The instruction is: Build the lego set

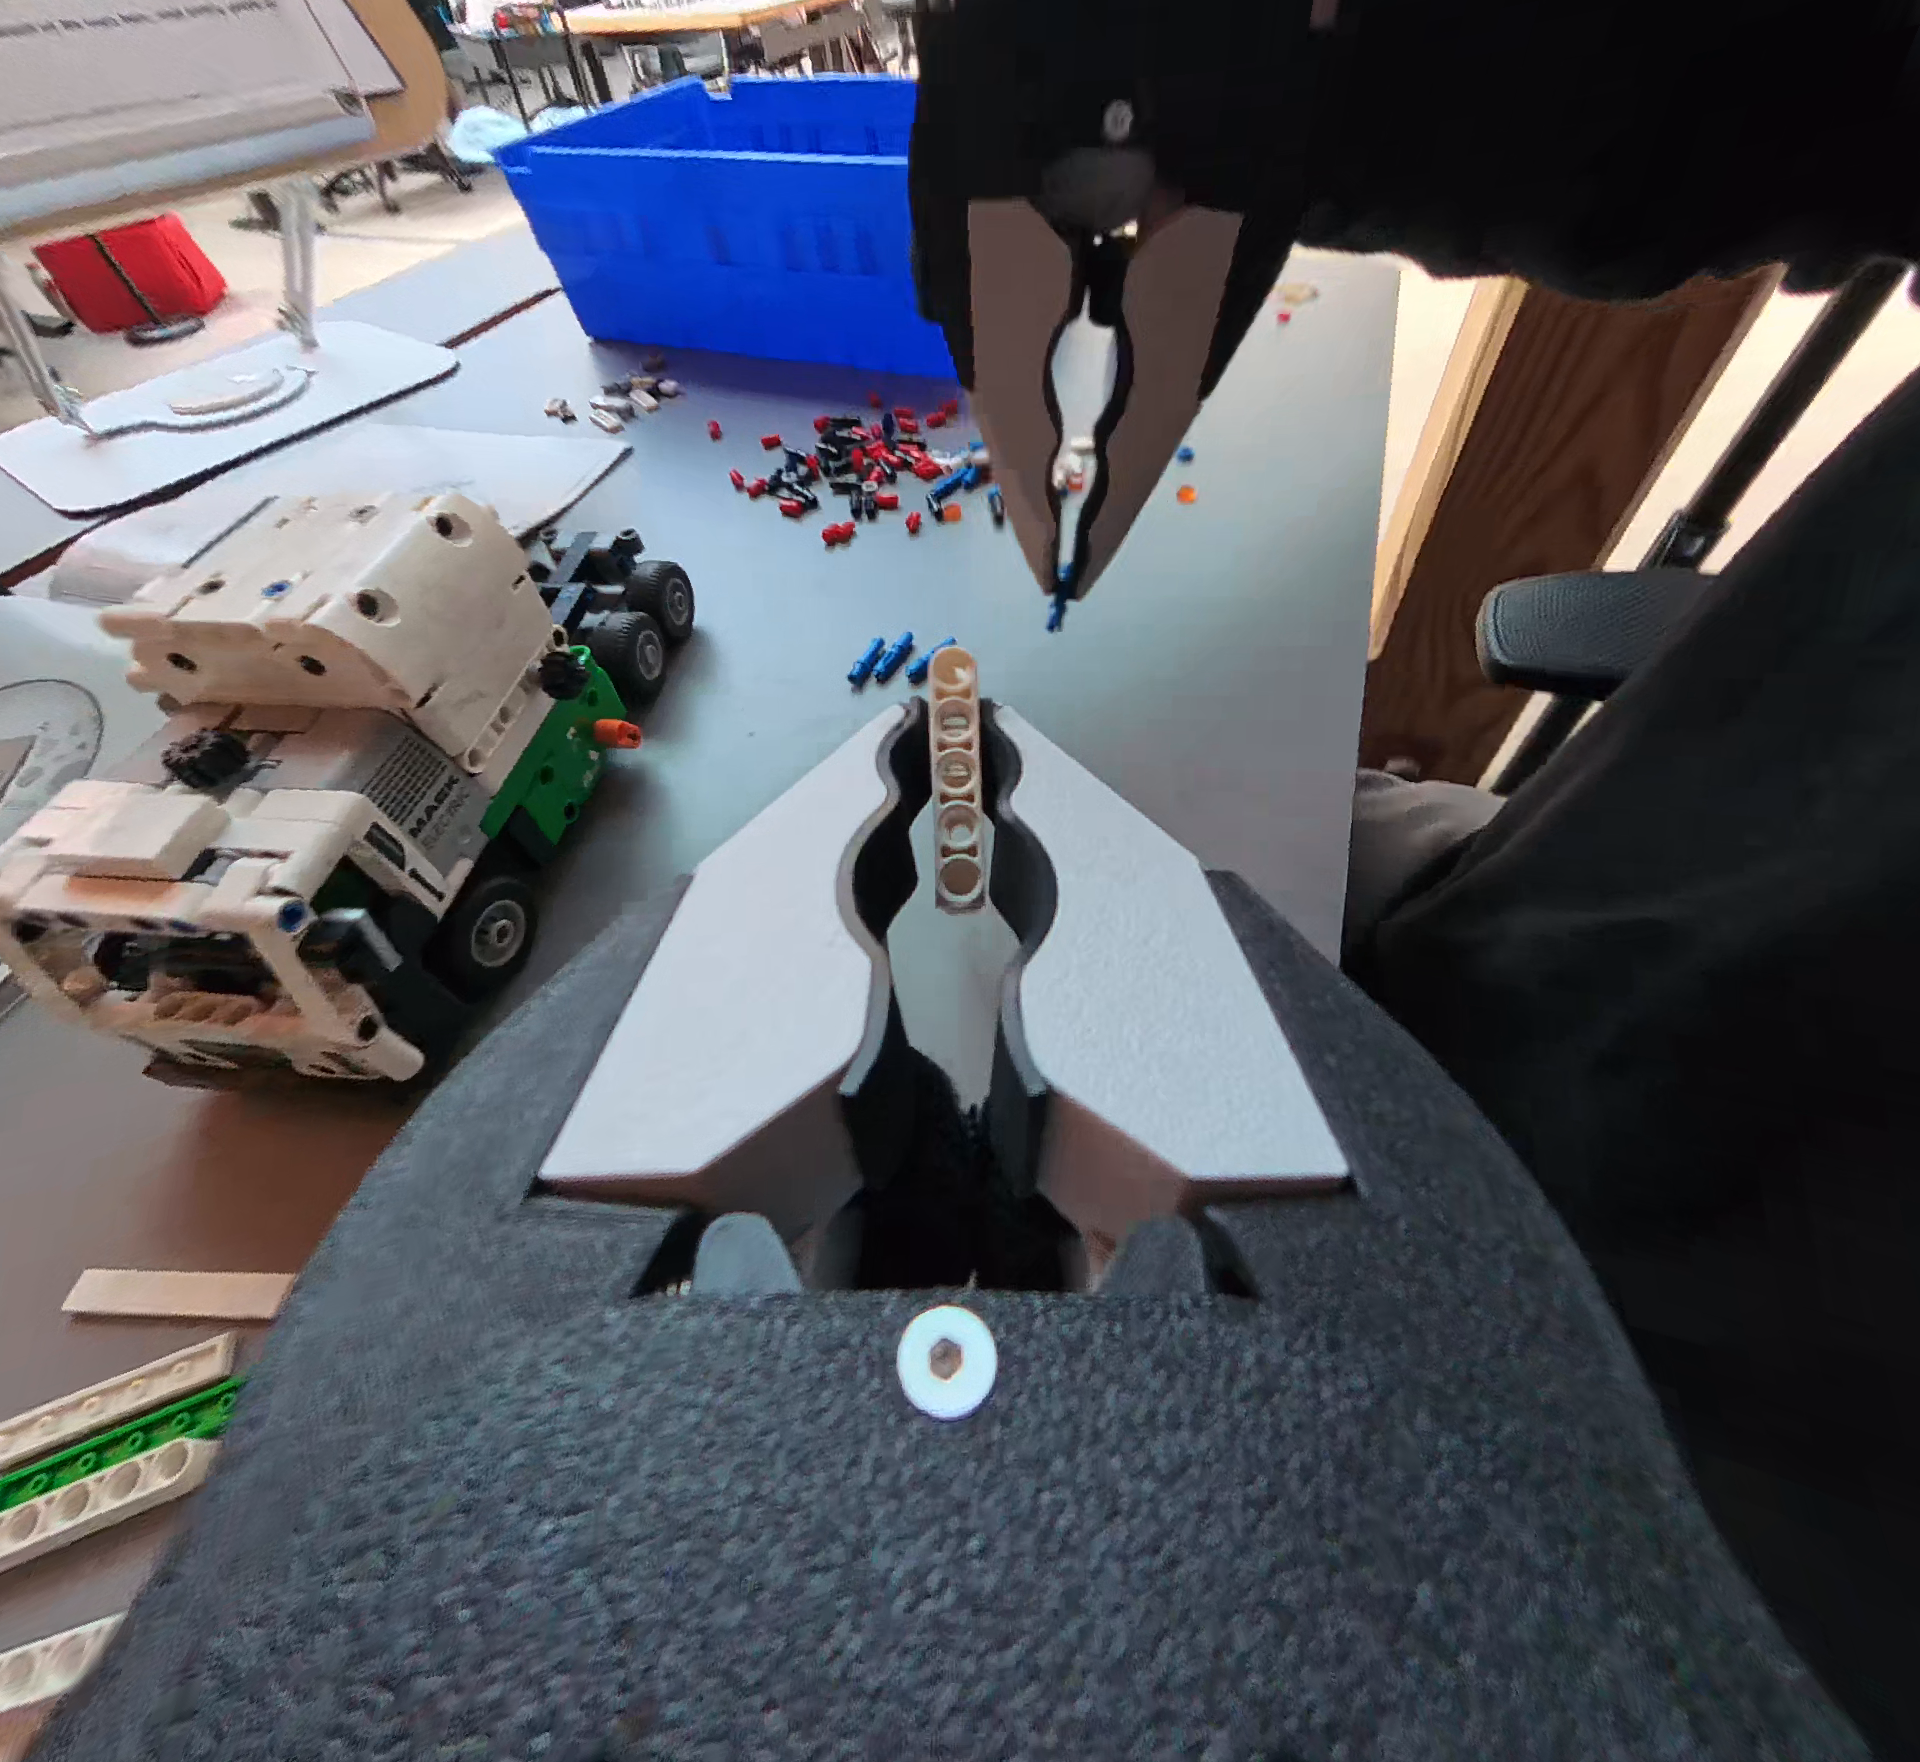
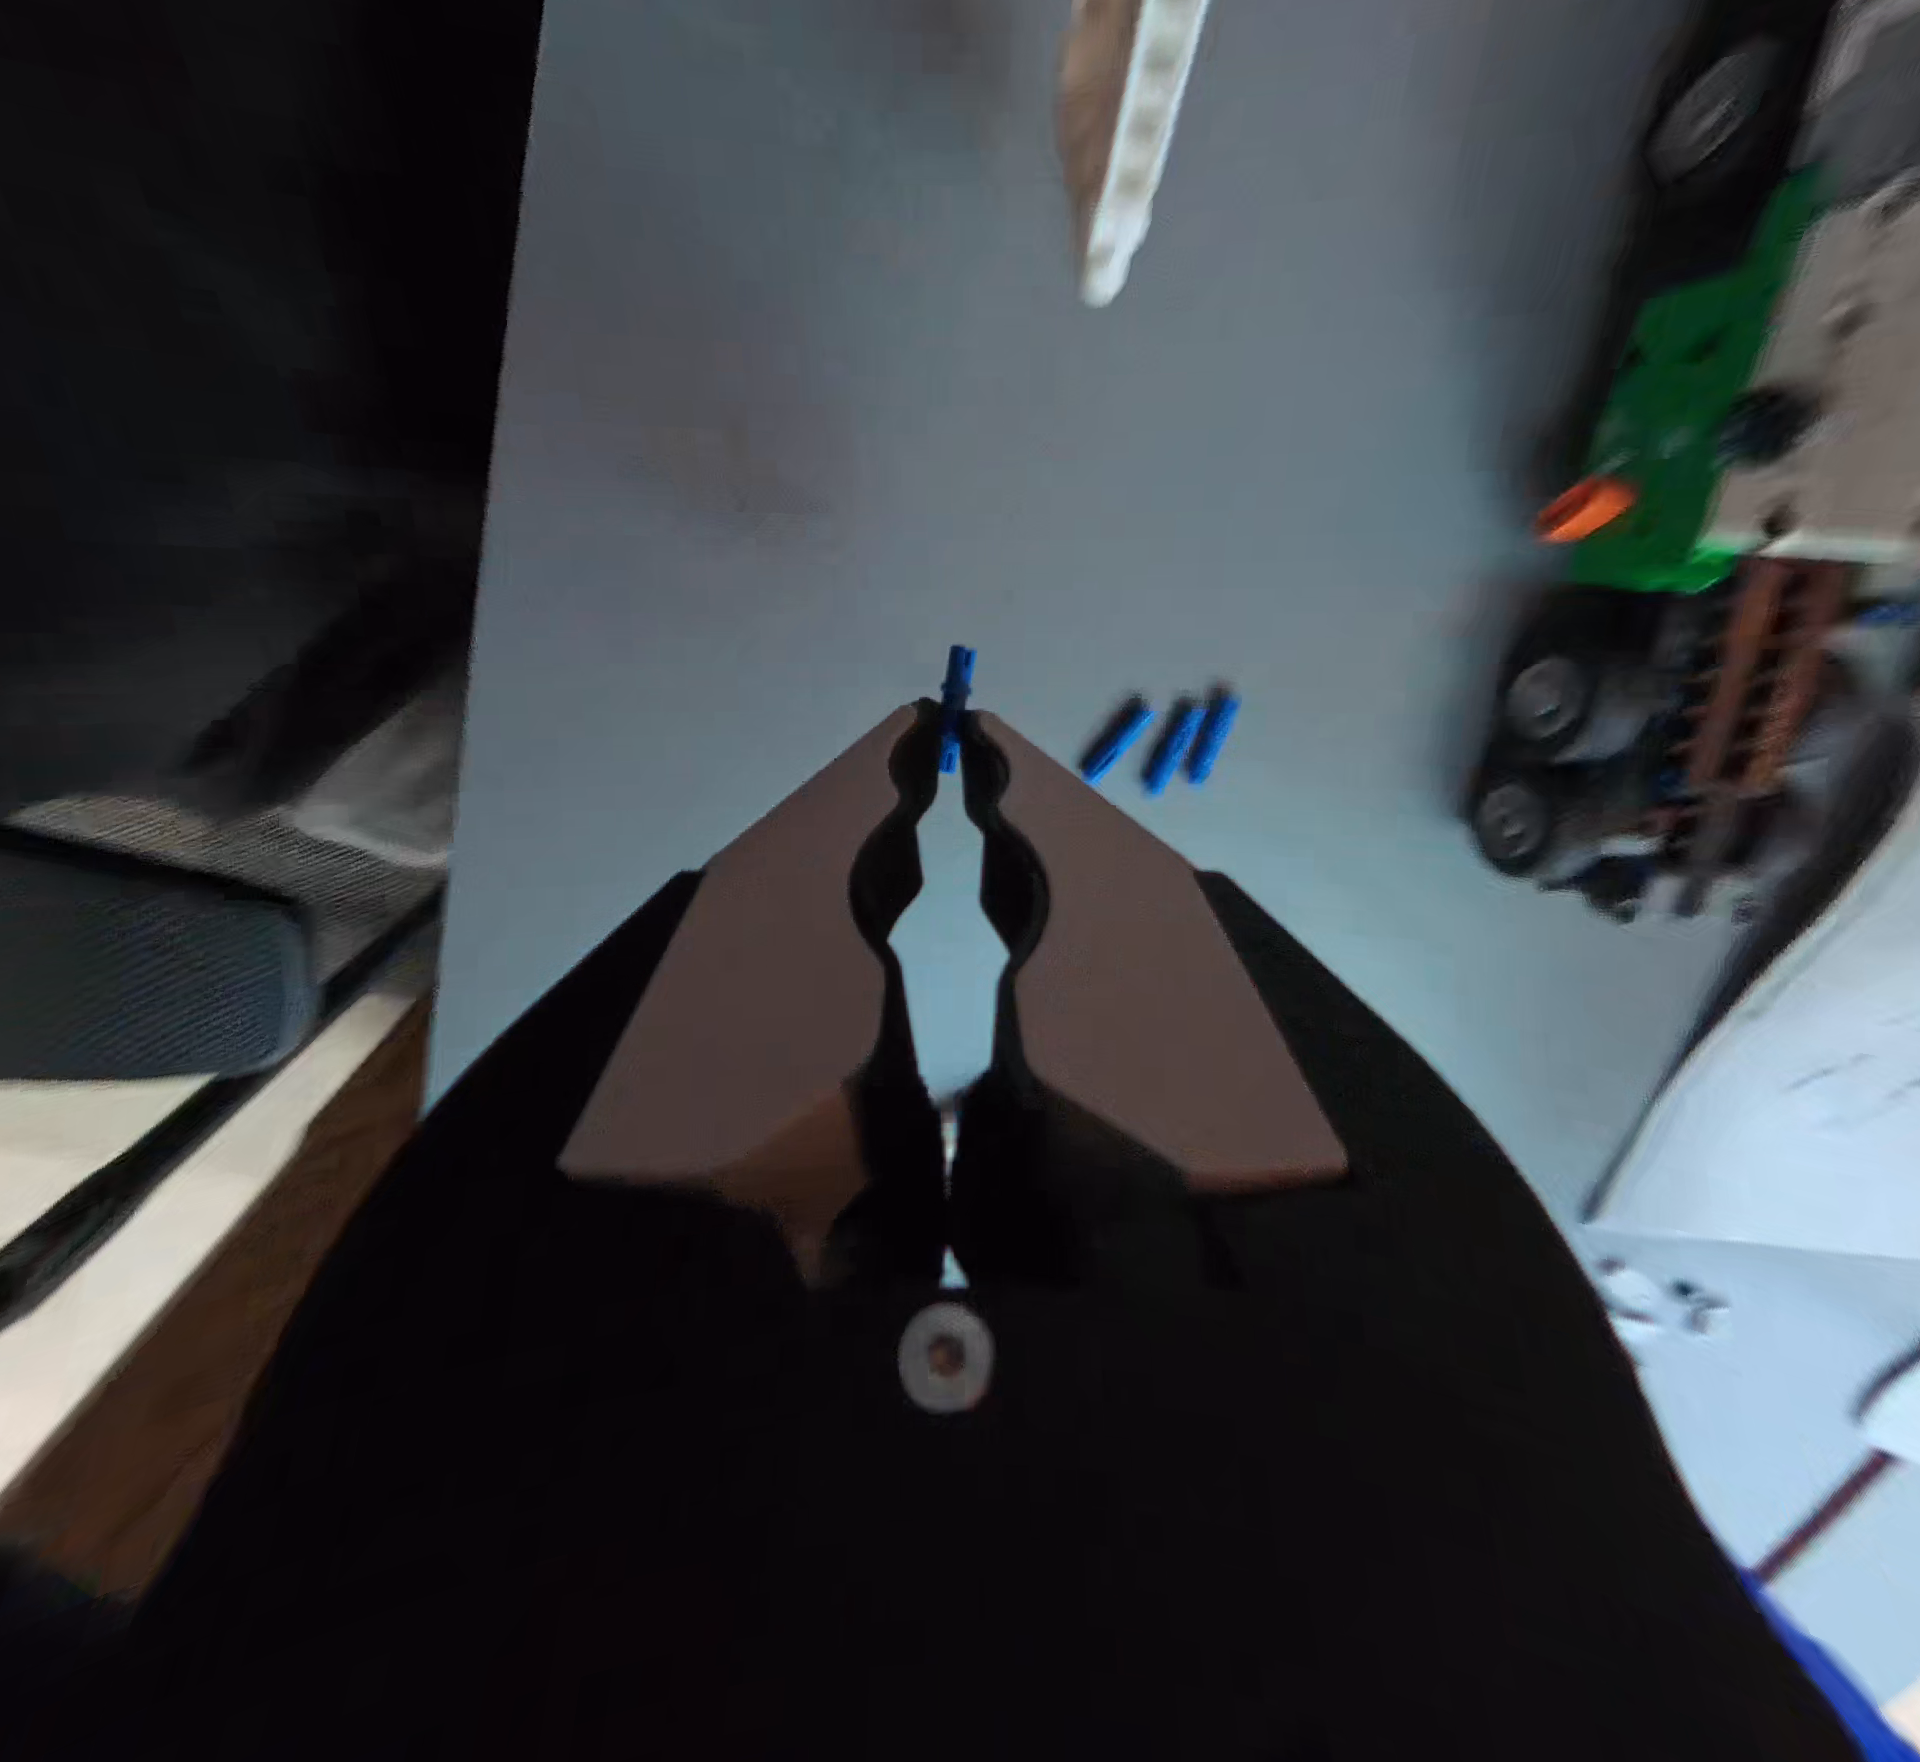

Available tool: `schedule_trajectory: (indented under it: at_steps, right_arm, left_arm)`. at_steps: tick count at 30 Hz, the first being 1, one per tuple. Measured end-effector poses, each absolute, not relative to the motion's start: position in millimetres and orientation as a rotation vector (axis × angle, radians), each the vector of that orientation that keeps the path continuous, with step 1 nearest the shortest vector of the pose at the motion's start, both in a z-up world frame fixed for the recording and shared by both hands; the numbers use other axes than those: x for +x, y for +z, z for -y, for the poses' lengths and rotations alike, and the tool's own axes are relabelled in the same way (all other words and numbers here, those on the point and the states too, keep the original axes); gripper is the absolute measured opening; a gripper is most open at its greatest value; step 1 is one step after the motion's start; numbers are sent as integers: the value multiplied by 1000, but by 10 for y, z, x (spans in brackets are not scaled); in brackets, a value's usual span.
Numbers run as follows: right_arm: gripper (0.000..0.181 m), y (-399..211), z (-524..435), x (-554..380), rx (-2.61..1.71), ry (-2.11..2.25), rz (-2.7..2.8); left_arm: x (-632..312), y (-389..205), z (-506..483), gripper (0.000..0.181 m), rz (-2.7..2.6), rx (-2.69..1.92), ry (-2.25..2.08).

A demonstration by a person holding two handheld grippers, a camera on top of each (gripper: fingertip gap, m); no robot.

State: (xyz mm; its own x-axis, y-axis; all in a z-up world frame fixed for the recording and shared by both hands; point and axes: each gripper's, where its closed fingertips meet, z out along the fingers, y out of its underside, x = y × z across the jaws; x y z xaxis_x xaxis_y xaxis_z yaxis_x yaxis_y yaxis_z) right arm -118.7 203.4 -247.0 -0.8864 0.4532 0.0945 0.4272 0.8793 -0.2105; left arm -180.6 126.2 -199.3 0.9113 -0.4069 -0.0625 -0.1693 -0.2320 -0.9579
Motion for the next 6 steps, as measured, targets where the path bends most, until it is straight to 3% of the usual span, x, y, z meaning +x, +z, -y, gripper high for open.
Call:
schedule_trajectory:
  at_steps: [1,6]
  right_arm:
    - [3,-2528,-2164,-1038,-800,172,3002]
    - [3,-2615,-2665,-651,-1038,-488,3180]
  left_arm:
    - [-1836,-1952,-1263,6,-402,-1775,-236]
    - [-1971,-1893,-1264,6,-319,-1655,-194]
